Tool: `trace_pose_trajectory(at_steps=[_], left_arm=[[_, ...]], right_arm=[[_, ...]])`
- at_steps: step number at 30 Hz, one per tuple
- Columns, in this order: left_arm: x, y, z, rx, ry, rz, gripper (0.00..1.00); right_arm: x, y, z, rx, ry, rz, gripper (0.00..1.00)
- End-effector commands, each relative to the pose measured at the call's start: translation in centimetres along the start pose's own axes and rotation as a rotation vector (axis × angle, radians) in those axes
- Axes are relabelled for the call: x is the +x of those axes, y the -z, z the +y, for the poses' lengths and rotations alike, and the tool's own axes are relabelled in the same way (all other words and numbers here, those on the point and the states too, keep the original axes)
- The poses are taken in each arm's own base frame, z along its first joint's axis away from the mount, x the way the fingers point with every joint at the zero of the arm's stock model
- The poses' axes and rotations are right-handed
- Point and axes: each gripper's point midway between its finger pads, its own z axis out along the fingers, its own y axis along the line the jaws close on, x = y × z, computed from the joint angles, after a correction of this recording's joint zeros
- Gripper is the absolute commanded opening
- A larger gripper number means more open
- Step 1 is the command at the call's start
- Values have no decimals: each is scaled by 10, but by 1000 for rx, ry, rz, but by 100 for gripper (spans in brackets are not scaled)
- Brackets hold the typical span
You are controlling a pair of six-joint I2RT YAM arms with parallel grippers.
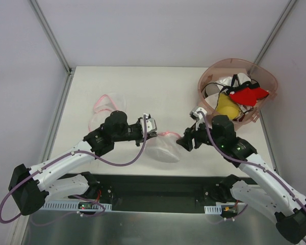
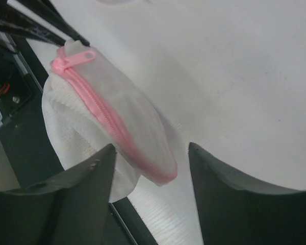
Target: Unzip the laundry bag and remove the bra
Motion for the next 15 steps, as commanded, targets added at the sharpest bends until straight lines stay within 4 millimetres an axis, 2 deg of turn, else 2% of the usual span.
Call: trace_pose_trajectory(at_steps=[1, 2, 3, 5, 6, 7, 8, 10, 15], left_arm=[[-41, 4, 7, 2, -72, -113, 0], [-42, 4, 8, -1, -70, -114, 0], [-42, 4, 10, -7, -70, -114, 0], [-42, 5, 19, -64, -35, -103, 0], [-43, 6, 22, -84, 7, -97, 7], [-44, 7, 25, -102, 31, -91, 25], [-44, 7, 23, -89, 54, -82, 70], [-46, 9, 16, -47, 79, -71, 98], [-46, 15, 14, -46, 64, -76, 99]], right_arm=[[-25, -10, 27, -100, 123, -34, 54], [-23, -12, 24, -79, 129, -24, 46], [-21, -15, 23, -68, 134, -14, 29], [-20, -15, 14, -21, 162, -2, 10], [-22, -15, 11, 3, 175, 1, 1], [-23, -14, 6, 35, 198, 3, 1], [-25, -12, -3, 87, 218, -1, 1], [-29, -9, -11, 139, 285, -10, 1], [-29, -8, -11, 112, 440, -2, 1]])
